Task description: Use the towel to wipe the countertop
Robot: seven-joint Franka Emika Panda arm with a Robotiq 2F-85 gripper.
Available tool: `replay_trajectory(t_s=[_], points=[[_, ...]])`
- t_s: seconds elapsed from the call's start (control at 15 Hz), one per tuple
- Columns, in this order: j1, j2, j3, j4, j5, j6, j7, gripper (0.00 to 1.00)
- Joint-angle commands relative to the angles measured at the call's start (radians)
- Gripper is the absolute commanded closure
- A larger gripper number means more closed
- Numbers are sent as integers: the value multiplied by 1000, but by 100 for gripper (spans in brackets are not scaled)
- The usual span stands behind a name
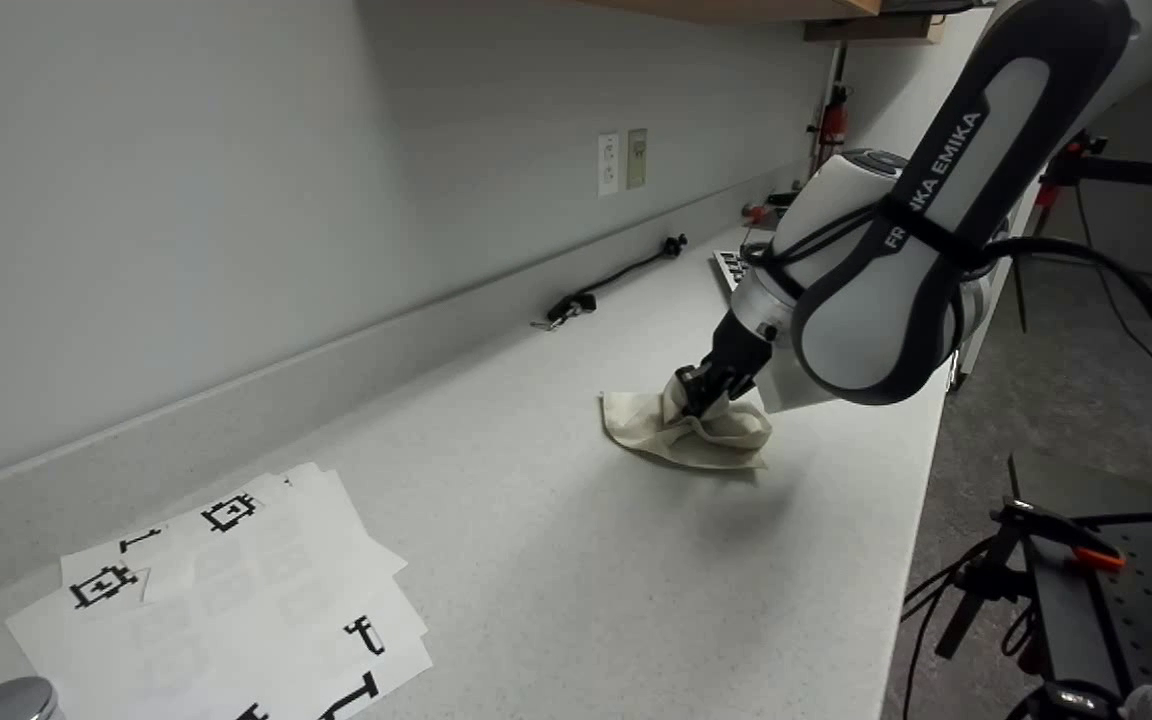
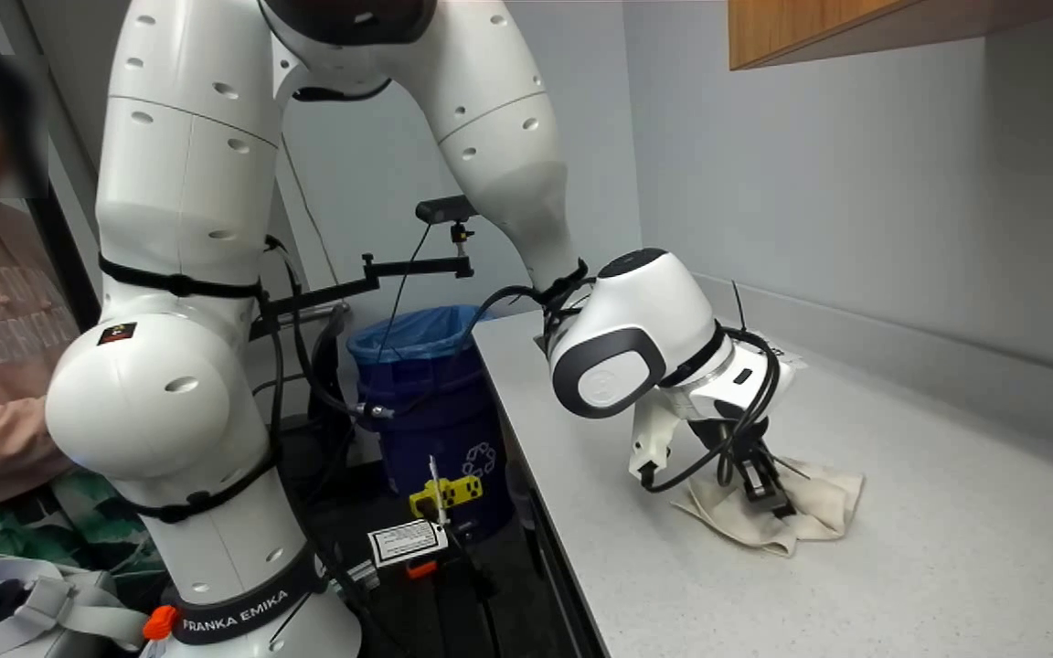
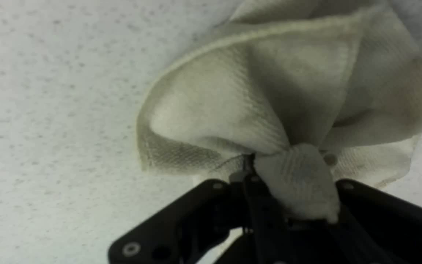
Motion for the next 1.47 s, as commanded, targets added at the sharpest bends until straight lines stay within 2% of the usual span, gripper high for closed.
replay_trajectory(t_s=[0.0,0.27,0.4,0.6,0.87,1.2,1.4], points=[[12,46,79,60,0,-33,-5,97],[38,104,129,172,-17,-64,-14,97],[48,134,129,229,-24,-88,-15,97],[62,168,92,286,-28,-111,-7,97],[50,176,32,283,-22,-97,-2,97],[39,152,-48,207,1,-54,8,97],[29,141,-74,163,27,-25,19,97]])
